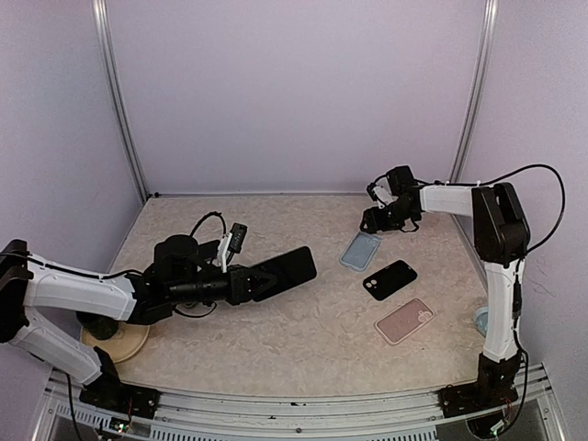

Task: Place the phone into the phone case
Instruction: Pick up the phone case from the center of the board.

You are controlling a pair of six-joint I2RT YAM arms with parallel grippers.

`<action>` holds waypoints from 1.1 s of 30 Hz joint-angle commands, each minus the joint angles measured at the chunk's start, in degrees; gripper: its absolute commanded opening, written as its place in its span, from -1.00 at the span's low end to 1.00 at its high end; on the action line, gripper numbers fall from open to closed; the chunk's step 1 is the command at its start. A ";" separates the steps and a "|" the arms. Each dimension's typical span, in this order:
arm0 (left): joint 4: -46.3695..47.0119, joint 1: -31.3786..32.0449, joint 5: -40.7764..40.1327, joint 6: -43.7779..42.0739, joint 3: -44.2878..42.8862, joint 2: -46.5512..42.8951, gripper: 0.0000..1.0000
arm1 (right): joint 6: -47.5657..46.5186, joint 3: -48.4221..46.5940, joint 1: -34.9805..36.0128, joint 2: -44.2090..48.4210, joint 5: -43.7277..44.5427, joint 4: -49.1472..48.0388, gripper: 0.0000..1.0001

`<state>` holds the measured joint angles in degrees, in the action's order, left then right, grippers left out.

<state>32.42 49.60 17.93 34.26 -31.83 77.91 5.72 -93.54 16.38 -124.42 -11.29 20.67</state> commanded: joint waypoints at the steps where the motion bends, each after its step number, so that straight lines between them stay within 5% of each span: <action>1: 2.09 0.49 -0.06 -0.06 0.39 -1.62 -1.00 | -1.76 -4.10 -1.22 -3.08 -0.99 2.44 0.32; 9: 2.21 0.66 0.02 0.10 0.81 -1.86 -1.00 | -3.20 -6.15 -2.24 -7.30 -3.17 2.89 0.31; 20: 2.99 0.66 -0.09 0.63 1.64 -2.15 -1.00 | -3.26 -7.65 -3.37 -9.34 -8.62 4.12 0.03; 33: 5.91 0.67 0.33 1.56 2.38 -0.62 -1.00 | -2.46 -0.71 -3.07 -4.96 -7.99 2.94 -0.55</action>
<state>32.64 49.98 17.93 35.29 -29.74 77.32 2.46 -98.02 13.37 -131.55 -19.51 22.41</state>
